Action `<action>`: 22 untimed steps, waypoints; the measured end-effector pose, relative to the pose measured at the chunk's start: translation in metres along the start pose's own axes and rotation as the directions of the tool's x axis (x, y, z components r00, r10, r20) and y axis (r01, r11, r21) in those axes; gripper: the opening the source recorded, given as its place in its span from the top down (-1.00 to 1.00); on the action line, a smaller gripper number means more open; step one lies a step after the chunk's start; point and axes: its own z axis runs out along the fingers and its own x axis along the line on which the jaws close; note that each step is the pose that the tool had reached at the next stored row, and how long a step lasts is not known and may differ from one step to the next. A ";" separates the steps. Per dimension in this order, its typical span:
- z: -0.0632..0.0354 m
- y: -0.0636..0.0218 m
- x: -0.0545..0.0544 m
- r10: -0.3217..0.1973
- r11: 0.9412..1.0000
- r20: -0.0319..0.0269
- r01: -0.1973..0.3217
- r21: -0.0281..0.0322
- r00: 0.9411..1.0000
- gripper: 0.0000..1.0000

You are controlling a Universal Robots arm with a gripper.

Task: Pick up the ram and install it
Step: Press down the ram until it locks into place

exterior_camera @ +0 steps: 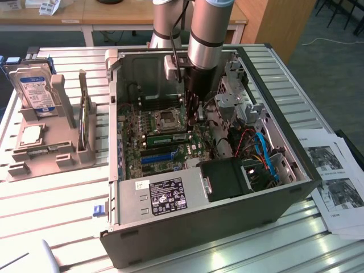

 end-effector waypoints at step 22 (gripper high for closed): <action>0.0030 0.0630 0.001 0.000 1.000 0.000 0.000 0.013 1.000 0.80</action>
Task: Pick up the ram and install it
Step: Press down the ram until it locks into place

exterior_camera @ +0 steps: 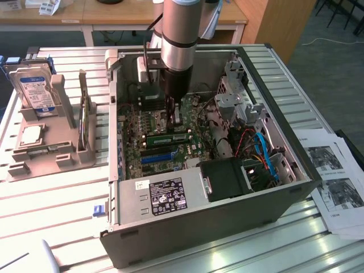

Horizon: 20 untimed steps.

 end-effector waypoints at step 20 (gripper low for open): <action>0.0088 0.0156 0.000 0.000 1.000 0.000 0.000 0.003 1.000 0.80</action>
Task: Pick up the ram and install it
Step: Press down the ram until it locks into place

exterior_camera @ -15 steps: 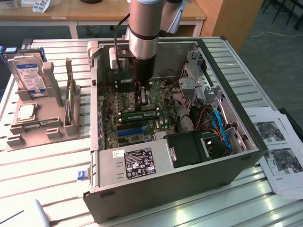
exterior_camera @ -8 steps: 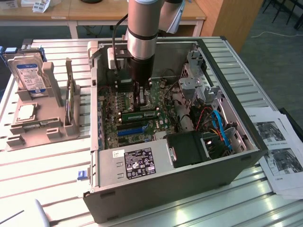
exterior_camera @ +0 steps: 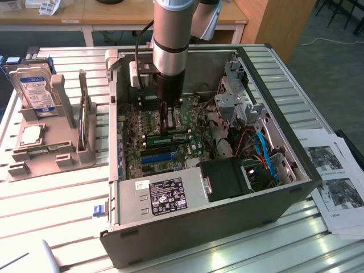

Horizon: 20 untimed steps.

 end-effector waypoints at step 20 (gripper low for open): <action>0.0057 0.0007 0.000 0.000 1.000 0.000 0.000 0.002 1.000 0.80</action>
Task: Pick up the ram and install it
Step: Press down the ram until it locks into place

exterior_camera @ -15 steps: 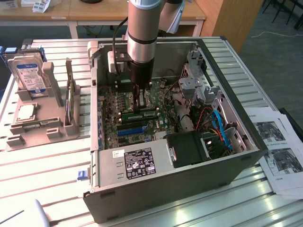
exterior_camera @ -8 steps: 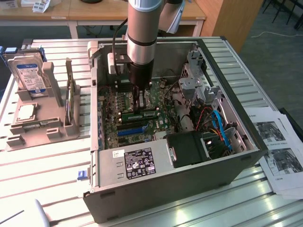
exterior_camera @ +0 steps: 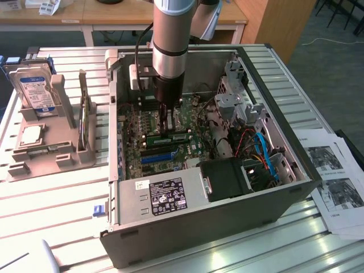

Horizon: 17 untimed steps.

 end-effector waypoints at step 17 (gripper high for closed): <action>0.0027 -0.0001 0.000 0.000 1.000 0.000 0.000 0.000 1.000 0.80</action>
